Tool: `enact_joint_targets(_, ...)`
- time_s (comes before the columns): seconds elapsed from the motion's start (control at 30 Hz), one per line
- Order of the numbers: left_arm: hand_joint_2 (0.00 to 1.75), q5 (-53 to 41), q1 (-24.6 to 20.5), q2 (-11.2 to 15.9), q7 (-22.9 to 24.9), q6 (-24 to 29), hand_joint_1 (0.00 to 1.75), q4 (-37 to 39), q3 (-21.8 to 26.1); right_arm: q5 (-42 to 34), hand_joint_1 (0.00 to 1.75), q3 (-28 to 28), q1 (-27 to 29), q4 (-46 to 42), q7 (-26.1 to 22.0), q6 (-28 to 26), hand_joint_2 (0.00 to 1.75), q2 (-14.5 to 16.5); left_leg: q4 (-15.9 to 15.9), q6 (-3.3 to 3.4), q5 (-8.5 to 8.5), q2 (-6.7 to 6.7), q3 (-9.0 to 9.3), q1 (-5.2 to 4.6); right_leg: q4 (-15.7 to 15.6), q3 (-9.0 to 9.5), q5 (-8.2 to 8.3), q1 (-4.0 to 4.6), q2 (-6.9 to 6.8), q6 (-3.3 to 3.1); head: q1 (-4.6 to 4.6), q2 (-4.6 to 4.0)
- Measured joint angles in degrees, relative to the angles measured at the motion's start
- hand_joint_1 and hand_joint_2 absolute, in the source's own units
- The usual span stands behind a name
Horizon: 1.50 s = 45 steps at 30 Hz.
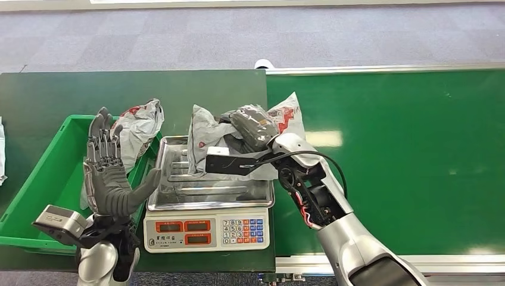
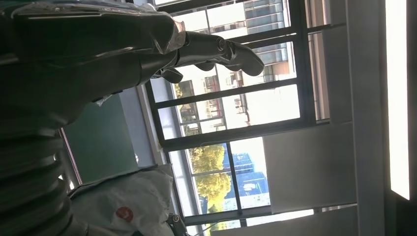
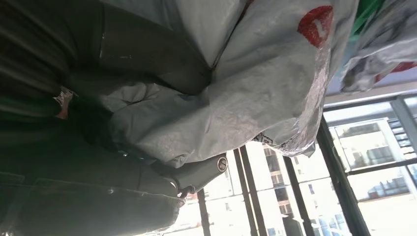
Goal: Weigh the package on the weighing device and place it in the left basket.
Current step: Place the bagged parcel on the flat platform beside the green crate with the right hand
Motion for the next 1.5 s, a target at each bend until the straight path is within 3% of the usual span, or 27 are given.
enact_joint_targets(0.37,1.75,-0.61,0.06,-0.11,0.38,-0.77,0.00,-0.04,1.31,-5.46,1.75,2.54,0.05,1.34,0.80,1.57,1.75,1.80,0.01,0.00,0.00,-0.03,0.00,0.00,0.00,-0.01,0.00,0.00,-0.01,0.00,0.01,0.00)
enact_joint_targets(0.5,1.75,-0.76,0.06,-0.24,0.52,-1.05,0.00,-0.04,1.57,-7.37,1.54,2.27,-0.04,1.95,2.15,1.67,1.75,2.36,0.01,0.00,0.00,-0.03,0.00,0.00,0.00,-0.01,0.00,0.00,0.00,0.00,-0.01,0.00)
enact_joint_targets(0.67,1.75,-0.82,0.06,-0.43,0.85,-1.38,0.00,-0.04,1.74,-8.43,1.54,1.72,-0.45,3.34,3.43,1.28,1.75,2.91,0.01,0.00,0.00,-0.03,0.00,0.00,0.00,0.00,0.00,0.00,0.00,0.00,0.00,0.00)
enact_joint_targets(0.8,1.75,-0.84,0.06,-0.54,0.92,-1.55,0.00,-0.04,1.90,-8.60,0.00,1.50,-0.82,4.14,3.56,1.22,1.75,3.12,0.01,0.00,0.00,-0.03,0.00,0.00,0.00,-0.01,0.00,0.00,0.00,0.00,0.01,0.00)
enact_joint_targets(1.5,1.75,-1.73,0.04,-1.27,1.46,-3.22,0.00,-0.04,2.42,-15.45,0.00,-2.52,-0.35,5.29,0.75,-0.26,1.75,3.23,0.01,0.00,0.00,-0.03,0.02,0.00,0.00,-0.02,0.00,0.00,0.00,0.00,0.00,0.00)
